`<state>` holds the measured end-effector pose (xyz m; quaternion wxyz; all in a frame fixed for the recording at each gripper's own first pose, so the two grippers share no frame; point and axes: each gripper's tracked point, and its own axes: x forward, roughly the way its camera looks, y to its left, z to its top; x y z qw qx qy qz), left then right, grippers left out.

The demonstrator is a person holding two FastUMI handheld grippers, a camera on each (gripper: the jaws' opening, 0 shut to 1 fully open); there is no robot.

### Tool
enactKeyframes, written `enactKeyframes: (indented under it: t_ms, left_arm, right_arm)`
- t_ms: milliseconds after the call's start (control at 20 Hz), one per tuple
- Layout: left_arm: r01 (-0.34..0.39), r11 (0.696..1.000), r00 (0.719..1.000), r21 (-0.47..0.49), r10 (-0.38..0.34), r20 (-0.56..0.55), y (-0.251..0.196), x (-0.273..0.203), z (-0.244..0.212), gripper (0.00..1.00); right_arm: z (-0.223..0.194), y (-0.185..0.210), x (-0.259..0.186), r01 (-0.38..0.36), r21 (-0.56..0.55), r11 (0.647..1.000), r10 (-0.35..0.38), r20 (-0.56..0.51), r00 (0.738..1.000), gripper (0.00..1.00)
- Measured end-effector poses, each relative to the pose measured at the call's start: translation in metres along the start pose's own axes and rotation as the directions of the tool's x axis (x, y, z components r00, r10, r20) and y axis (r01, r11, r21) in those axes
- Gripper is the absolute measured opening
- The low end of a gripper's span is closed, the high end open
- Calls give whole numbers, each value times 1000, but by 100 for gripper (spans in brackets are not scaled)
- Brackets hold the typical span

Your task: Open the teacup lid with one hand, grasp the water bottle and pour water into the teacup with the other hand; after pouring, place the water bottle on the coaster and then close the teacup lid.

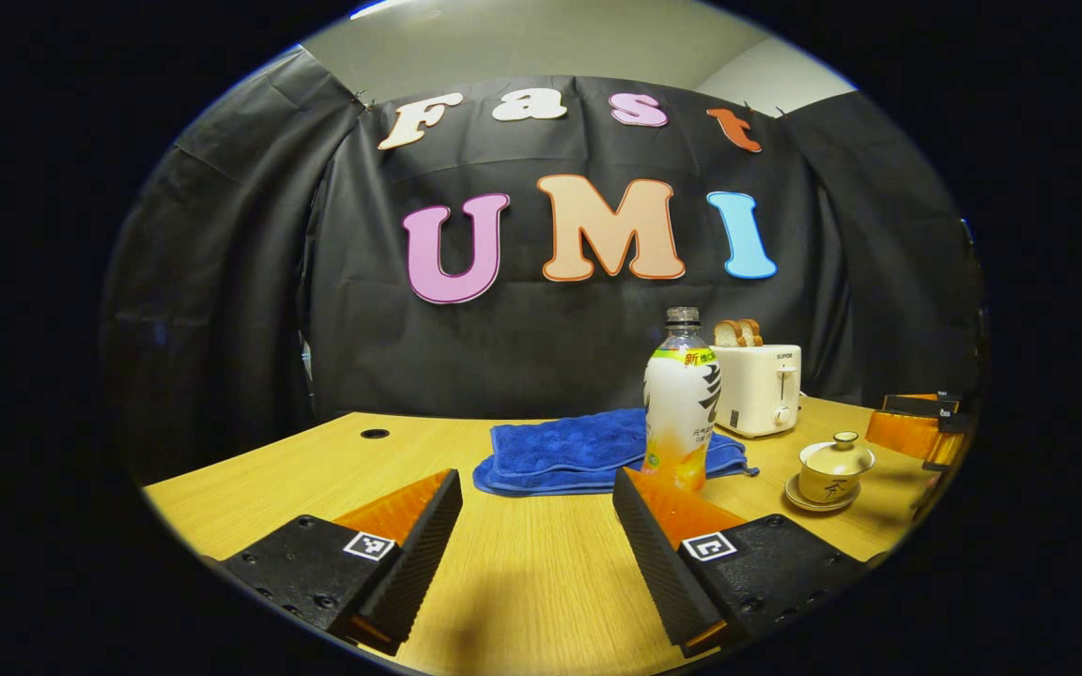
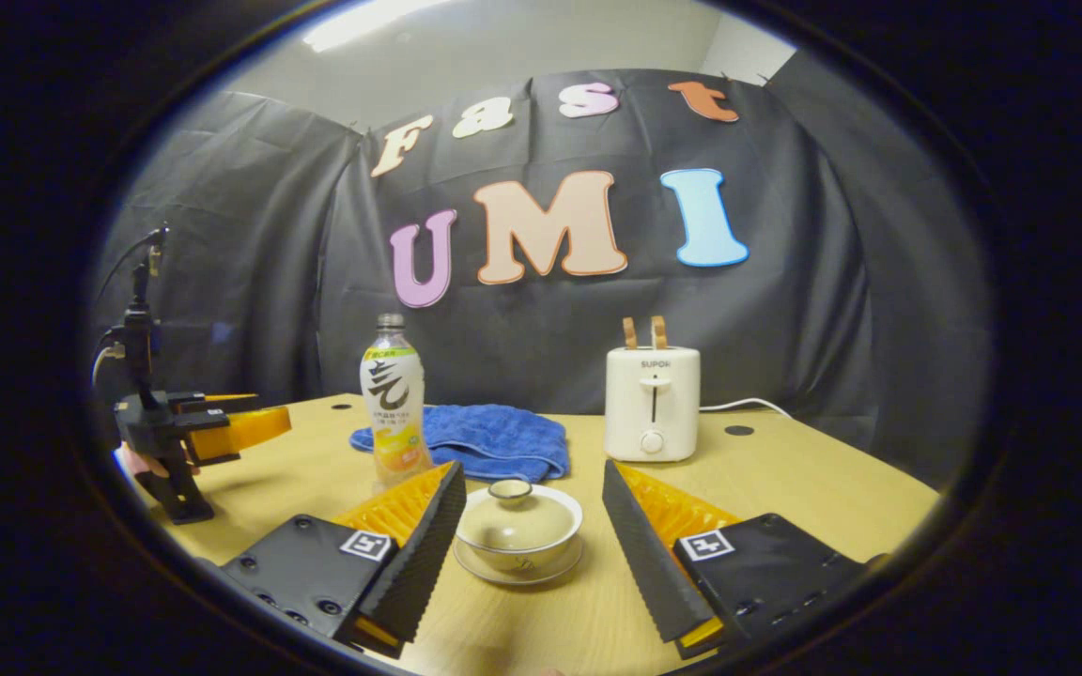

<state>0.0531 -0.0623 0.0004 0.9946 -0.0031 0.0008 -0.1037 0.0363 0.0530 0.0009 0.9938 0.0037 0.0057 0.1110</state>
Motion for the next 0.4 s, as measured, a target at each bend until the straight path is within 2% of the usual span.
enactKeyframes:
  t_ms: [100, 300, 400]
  left_arm:
    - [-19, 1000, 1000, 0, 19, 1, 3, -5, 0, 94]
    - [-56, 998, 998, 2, 56, 1, 9, -10, -1, 94]
    - [-71, 997, 997, 1, 71, -1, 11, -11, -2, 95]
  right_arm:
    - [1, -10, -1, 47, -1, 999, -47, 1, 999, 95]
    - [1, -34, -5, 161, -2, 987, -161, 8, 987, 98]
    - [1, -38, -6, 186, -2, 983, -186, 9, 982, 98]
